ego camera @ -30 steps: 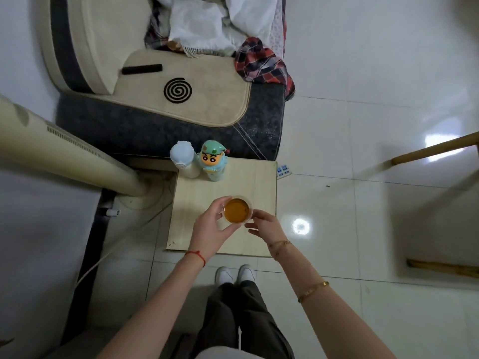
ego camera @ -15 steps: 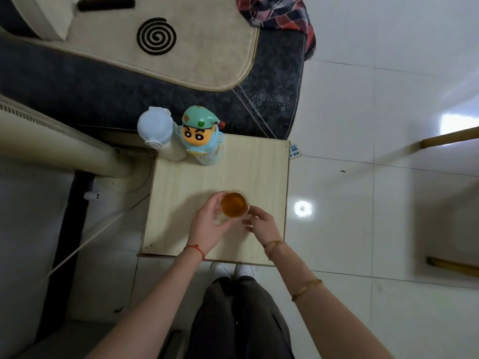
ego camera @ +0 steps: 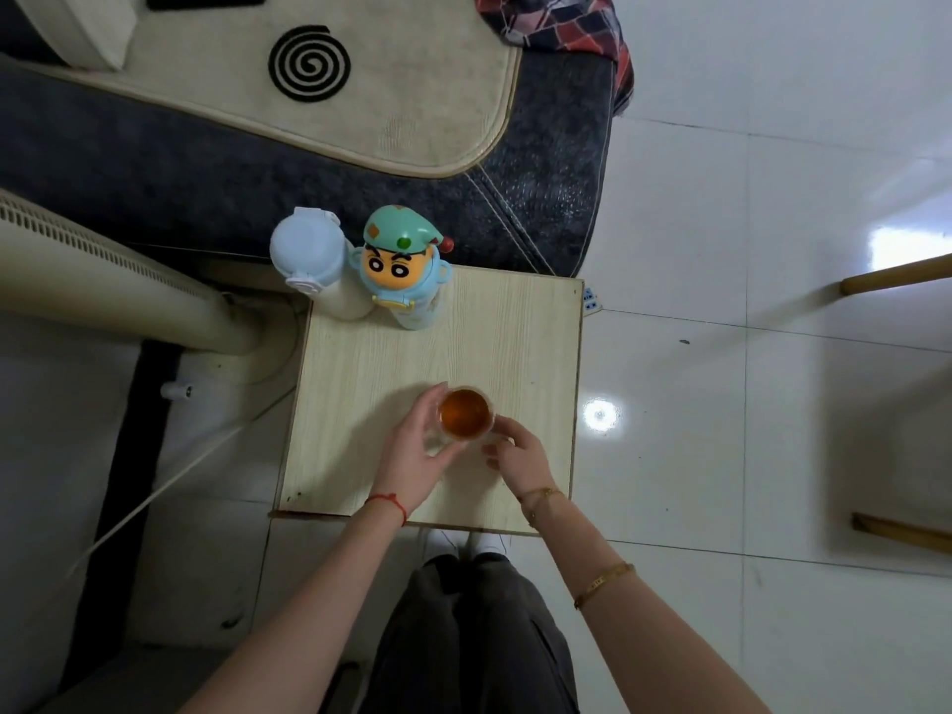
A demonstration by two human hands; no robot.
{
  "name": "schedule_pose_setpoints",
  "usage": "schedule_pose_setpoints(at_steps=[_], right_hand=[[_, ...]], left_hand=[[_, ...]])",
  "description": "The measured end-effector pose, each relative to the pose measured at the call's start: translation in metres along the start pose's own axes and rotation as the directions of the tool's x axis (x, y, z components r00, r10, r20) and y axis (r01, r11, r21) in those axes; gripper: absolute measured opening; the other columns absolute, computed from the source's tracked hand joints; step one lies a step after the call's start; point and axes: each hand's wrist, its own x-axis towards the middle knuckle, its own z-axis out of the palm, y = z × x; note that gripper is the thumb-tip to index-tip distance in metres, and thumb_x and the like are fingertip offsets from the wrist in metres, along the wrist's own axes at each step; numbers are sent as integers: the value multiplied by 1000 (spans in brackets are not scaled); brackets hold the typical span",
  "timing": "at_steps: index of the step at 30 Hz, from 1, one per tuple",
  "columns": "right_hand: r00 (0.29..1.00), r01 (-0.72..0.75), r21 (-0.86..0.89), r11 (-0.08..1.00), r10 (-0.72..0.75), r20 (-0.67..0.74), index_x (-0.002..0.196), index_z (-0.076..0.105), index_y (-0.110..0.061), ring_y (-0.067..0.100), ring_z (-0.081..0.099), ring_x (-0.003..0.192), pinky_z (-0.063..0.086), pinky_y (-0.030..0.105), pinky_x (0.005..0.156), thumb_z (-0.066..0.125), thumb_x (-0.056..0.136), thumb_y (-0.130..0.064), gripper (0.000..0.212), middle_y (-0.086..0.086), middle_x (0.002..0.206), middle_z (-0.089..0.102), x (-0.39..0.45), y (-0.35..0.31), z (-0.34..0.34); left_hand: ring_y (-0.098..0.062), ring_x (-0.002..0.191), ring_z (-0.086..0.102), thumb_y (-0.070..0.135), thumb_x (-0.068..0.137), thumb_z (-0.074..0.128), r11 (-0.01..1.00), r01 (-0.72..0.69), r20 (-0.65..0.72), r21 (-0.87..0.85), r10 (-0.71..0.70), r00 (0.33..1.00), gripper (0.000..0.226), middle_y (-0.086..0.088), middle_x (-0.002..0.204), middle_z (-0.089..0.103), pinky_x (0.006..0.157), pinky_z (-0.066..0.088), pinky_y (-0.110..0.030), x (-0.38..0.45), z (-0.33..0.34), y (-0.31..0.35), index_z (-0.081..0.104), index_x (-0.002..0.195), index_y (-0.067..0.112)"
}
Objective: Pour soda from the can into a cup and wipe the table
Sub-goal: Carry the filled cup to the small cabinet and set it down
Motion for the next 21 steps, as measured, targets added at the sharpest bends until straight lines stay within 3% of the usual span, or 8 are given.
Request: schedule_pose_setpoints(at_steps=[4,9,14,21], right_hand=[[998,28,-271,962,-43,-47,142,44,-13,26,47,130,37,33,109,40,99,-13,43,7,143,47,-19,-4,-12],[992,93,-625,775,-129,-12,149,30,-13,30,31,138,29,40,115,45,99,-26,53,10,151,35,-64,-18,-38],[965,168,-750,639,-261,-6,150,26,-14,31,29,139,31,42,114,47,99,-32,58,8,152,34,-127,-53,-63],[906,216,-791,572,-419,-55,150,26,-16,28,26,141,33,43,112,45,99,-36,58,5,151,35,-213,-91,-92]], left_hand=[[-14,138,41,28,85,73,982,54,-45,181,-46,998,76,6,151,43,110,36,-29,-18,-15,19,33,150,26],[-18,138,42,30,88,70,909,47,-2,414,-50,999,77,2,154,39,106,40,-30,-61,-47,51,28,152,25],[-19,139,40,26,89,68,869,-13,34,495,-5,999,74,-1,155,38,109,39,-33,-101,-74,96,27,152,25],[-19,143,32,22,91,65,804,-183,97,566,156,983,68,-4,156,35,118,30,-35,-146,-94,157,32,150,18]])
